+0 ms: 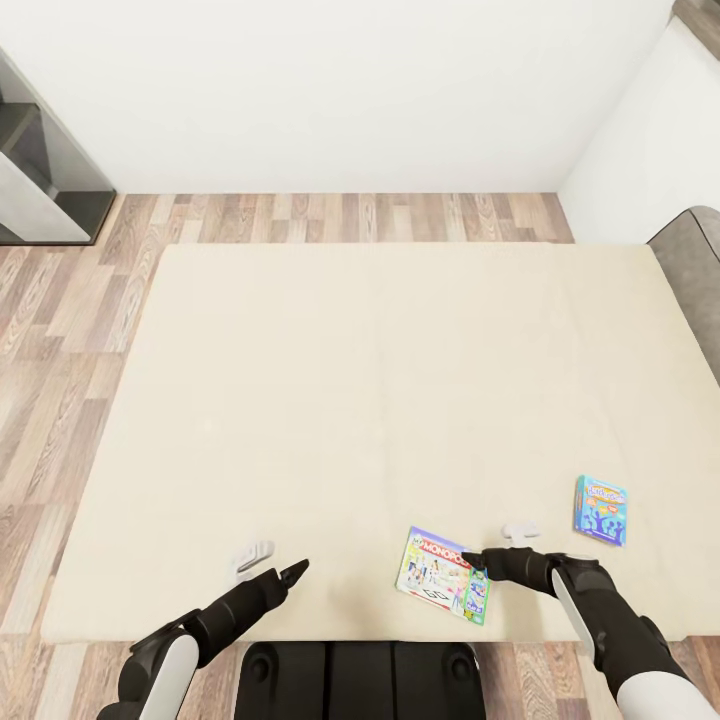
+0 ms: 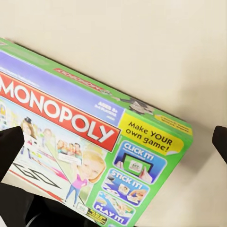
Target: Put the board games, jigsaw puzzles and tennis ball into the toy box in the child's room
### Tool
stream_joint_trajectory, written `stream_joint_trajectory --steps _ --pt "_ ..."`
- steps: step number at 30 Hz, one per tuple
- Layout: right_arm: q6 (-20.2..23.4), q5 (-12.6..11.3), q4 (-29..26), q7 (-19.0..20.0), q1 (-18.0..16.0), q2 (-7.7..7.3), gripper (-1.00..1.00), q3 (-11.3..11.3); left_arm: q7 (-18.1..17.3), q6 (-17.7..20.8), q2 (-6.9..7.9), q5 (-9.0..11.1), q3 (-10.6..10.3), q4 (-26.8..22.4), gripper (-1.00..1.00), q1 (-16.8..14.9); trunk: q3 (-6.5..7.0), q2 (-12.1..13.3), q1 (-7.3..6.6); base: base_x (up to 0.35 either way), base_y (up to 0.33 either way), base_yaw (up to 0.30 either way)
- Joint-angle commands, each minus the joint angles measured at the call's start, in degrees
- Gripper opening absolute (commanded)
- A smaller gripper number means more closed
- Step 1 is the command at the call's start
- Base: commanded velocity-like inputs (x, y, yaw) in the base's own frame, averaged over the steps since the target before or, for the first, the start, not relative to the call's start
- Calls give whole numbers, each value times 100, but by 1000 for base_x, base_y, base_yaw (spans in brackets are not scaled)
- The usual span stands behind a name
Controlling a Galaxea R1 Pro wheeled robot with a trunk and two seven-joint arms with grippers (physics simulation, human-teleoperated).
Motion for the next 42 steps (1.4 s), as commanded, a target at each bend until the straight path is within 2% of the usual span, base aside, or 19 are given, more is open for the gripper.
stream_joint_trajectory --steps 1,28,42 --pt "37 10 -3 29 0 3 100 -14 -12 34 -4 10 10 -6 100 -2 -6 -9 3 0 0 0" --pt "42 -9 77 -5 -49 -19 100 -49 -4 35 -3 10 -1 -12 100 3 -6 -9 3 0 0 0" --pt "25 -16 511 -298 -226 -20 100 -56 -76 35 -3 14 -8 -27 100 4 -6 -9 3 0 0 0"
